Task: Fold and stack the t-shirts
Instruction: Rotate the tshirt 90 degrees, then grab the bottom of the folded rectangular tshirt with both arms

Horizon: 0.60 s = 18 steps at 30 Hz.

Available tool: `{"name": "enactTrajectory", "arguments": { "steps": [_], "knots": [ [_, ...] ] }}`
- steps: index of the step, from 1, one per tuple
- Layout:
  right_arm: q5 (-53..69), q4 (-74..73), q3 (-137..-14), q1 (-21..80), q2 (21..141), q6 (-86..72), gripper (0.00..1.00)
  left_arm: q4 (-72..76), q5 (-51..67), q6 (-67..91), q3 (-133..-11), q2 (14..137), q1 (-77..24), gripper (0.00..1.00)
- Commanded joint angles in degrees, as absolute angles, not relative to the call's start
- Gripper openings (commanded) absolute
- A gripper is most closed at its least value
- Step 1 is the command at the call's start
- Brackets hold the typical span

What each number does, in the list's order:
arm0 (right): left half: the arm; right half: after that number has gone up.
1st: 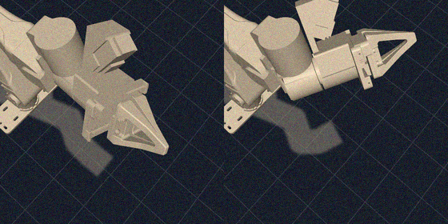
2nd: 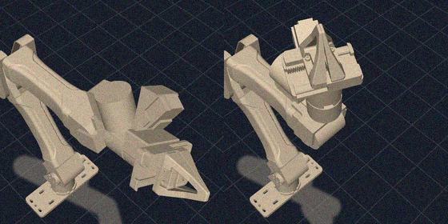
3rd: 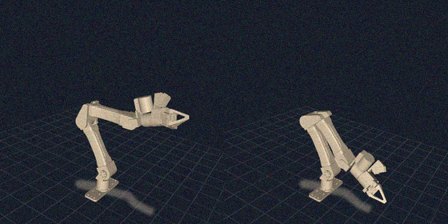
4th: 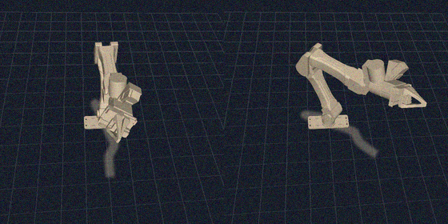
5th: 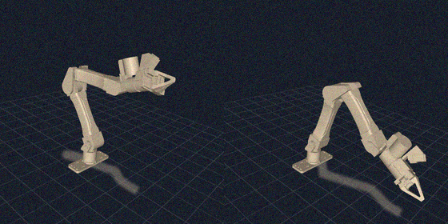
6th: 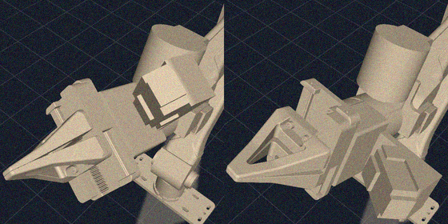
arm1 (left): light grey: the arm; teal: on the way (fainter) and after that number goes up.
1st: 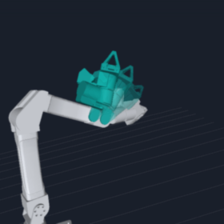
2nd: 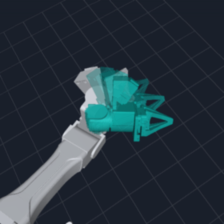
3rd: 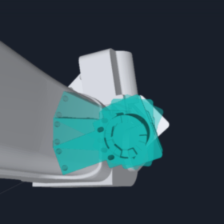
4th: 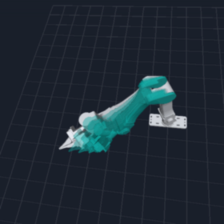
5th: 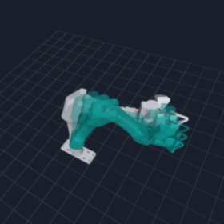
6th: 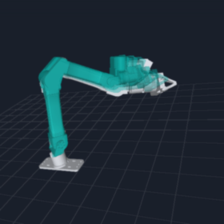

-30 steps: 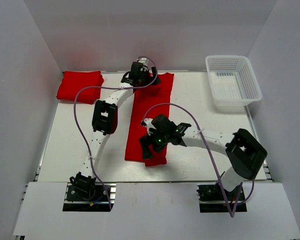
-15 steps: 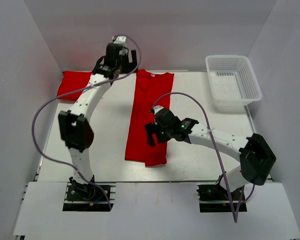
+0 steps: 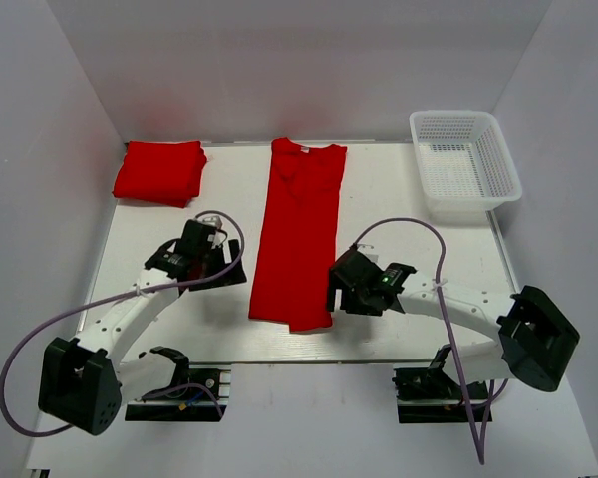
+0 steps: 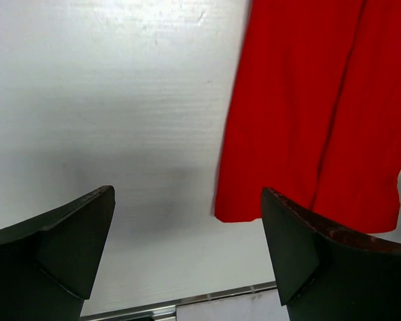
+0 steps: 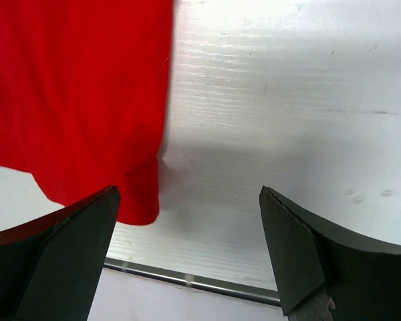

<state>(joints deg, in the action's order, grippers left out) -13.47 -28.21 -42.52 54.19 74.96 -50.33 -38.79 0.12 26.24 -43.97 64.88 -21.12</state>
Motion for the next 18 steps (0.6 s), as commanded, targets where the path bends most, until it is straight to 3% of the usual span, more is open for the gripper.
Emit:
{"name": "enactTrajectory", "arguments": {
  "steps": [1, 6, 13, 18],
  "knots": [
    [-15.2, -28.0, -42.7, 54.9, 76.2, -60.2, 0.90, -36.7, 4.1, 29.3, -39.3, 62.2, -21.3, 1.00],
    [-12.6, -25.6, -42.1, 56.1, 77.4, -64.4, 0.90, -35.4, 5.9, 29.9, -38.2, 62.2, -21.8, 1.00],
    [-10.5, -26.8, -43.9, 58.8, 82.5, -68.1, 0.79, -33.1, 7.0, 30.4, -35.9, 61.1, -22.9, 1.00],
    [-10.9, -26.7, -42.3, 60.6, 82.4, -72.1, 0.60, -29.3, 9.1, 32.1, -31.2, 62.0, -25.0, 1.00]
  ]
}}
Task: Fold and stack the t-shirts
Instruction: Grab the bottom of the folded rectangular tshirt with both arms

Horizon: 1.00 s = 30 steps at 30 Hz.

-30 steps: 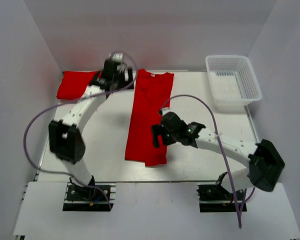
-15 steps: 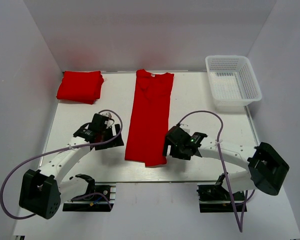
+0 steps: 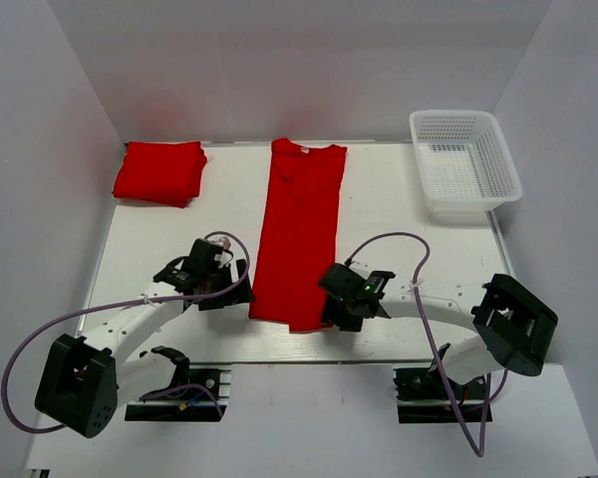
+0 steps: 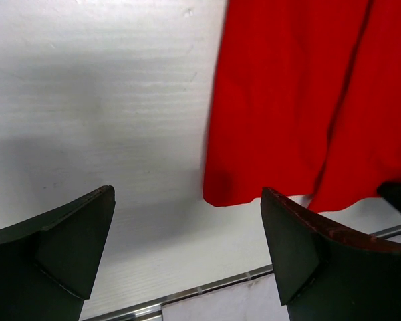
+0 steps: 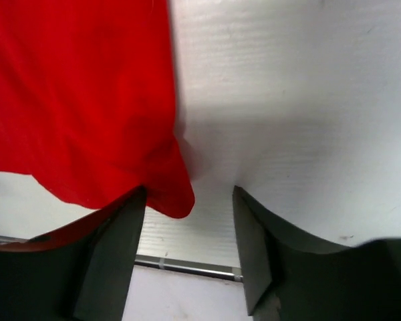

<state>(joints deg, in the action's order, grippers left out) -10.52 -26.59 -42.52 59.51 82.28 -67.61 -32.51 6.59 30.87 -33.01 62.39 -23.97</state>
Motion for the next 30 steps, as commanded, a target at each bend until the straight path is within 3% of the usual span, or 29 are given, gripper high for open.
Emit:
{"name": "enactTrajectory", "arguments": {
  "steps": [1, 4, 5, 14, 15, 17, 18, 20, 21, 24, 30],
  "knots": [
    [-10.9, -26.6, -42.0, 60.7, 82.4, -72.7, 0.51, -28.7, 9.1, 32.1, -30.2, 62.7, -25.8, 1.00],
    [-11.1, -26.1, -42.1, 61.4, 82.4, -73.0, 0.44, -28.1, 8.4, 32.6, -28.1, 63.4, -27.5, 1.00],
    [-11.2, -26.0, -42.1, 61.6, 82.6, -73.0, 0.36, -27.2, 8.4, 32.6, -27.5, 63.4, -27.5, 0.96],
    [-11.0, -26.8, -45.7, 61.8, 86.0, -70.1, 0.11, -20.8, 4.8, 33.1, -22.3, 66.5, -32.1, 0.69],
    [-10.8, -26.3, -46.0, 61.8, 86.0, -70.0, 0.09, -20.8, 3.8, 33.1, -22.9, 67.2, -32.7, 0.58],
    [-10.3, -25.6, -46.1, 61.7, 86.5, -68.4, 0.05, -21.6, 2.7, 33.1, -22.9, 68.5, -33.3, 0.49],
    [-10.0, -25.6, -46.3, 61.9, 86.8, -67.9, 0.00, -21.6, 2.2, 33.1, -23.5, 69.2, -33.3, 0.40],
    [-9.4, -25.1, -46.9, 61.9, 87.2, -66.9, 0.00, -22.2, 1.1, 33.1, -23.5, 69.3, -33.9, 0.31],
    [-9.4, -25.0, -47.3, 62.0, 87.3, -66.1, 0.00, -22.2, 1.1, 33.1, -23.5, 69.3, -34.4, 0.20],
    [-8.8, -24.7, -47.3, 62.2, 86.4, -64.6, 0.00, -23.3, 1.7, 33.1, -23.5, 69.3, -35.1, 0.02],
    [-5.4, -24.5, -45.9, 62.6, 82.3, -61.3, 0.00, -29.6, 1.8, 33.7, -27.1, 61.8, -36.1, 0.00]
  ]
}}
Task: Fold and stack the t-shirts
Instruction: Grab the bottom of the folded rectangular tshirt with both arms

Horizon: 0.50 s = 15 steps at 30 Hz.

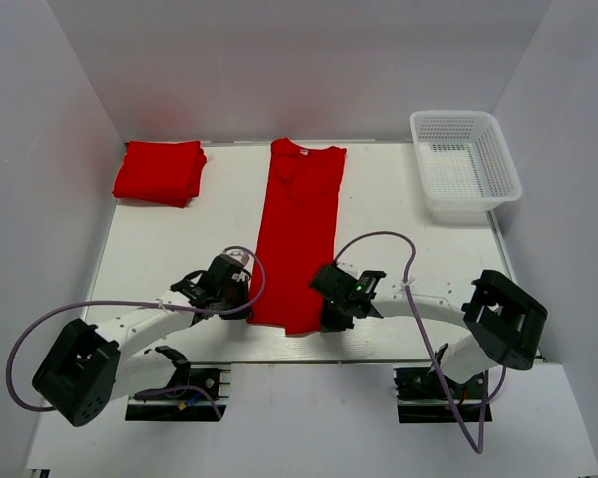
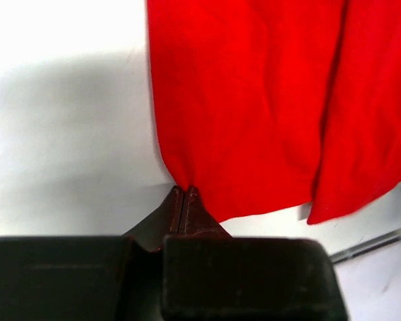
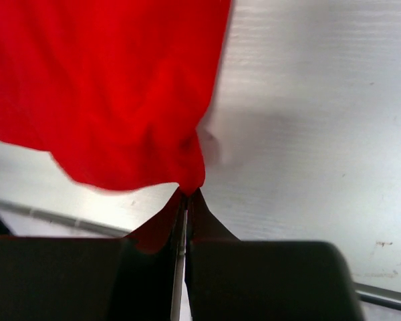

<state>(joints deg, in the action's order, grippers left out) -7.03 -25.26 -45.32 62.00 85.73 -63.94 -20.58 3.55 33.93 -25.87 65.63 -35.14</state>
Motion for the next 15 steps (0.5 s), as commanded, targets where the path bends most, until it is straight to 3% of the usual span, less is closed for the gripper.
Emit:
{"name": "enactTrajectory", "arguments": {
  "steps": [1, 6, 15],
  "knots": [
    [-5.8, -25.0, -45.7, 62.8, 80.7, -60.7, 0.00, -31.6, 1.1, 34.5, -27.8, 60.6, -36.1, 0.00],
    [-8.5, -26.8, -46.3, 62.2, 79.7, -59.3, 0.00, -31.7, 1.7, 36.5, -32.2, 59.6, -36.1, 0.00],
    [-15.5, -31.0, -54.4, 58.8, 83.5, -55.6, 0.00, -38.0, -3.1, 41.3, -48.3, 77.0, -34.4, 0.00]
  ]
}}
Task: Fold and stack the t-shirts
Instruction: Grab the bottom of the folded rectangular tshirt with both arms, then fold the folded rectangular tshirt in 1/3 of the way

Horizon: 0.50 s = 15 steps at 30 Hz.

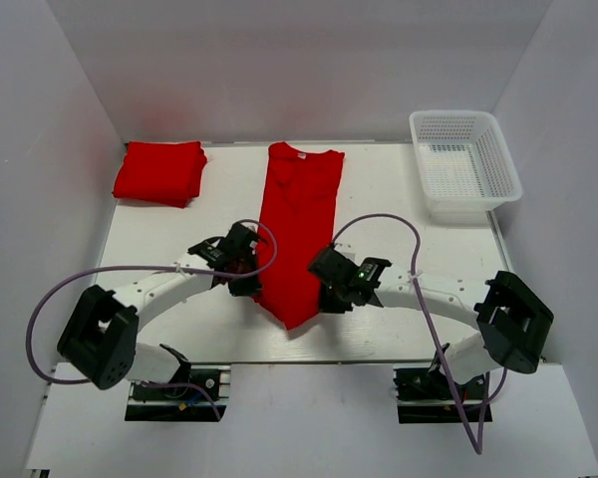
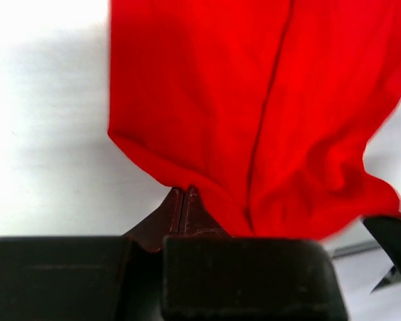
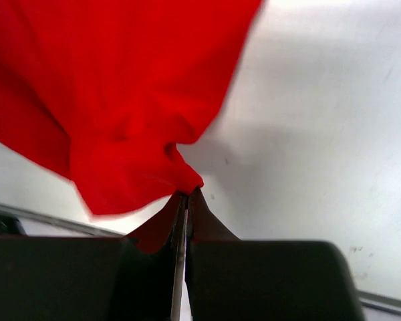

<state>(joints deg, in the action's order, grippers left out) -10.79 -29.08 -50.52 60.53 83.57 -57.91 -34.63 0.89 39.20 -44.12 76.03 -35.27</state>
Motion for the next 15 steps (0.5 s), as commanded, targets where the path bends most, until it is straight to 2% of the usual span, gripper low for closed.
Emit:
{"name": "enactTrajectory", "arguments": {
  "steps": [1, 15],
  "knots": [
    [-17.0, -31.4, -55.2, 57.8, 83.4, -55.3, 0.00, -38.0, -3.9, 41.3, -49.6, 78.4, -34.4, 0.00],
    [-12.9, -29.1, -70.6, 44.8, 93.2, -39.7, 0.00, -39.8, -7.8, 37.2, -71.4, 92.0, -26.9, 0.00]
  ]
}}
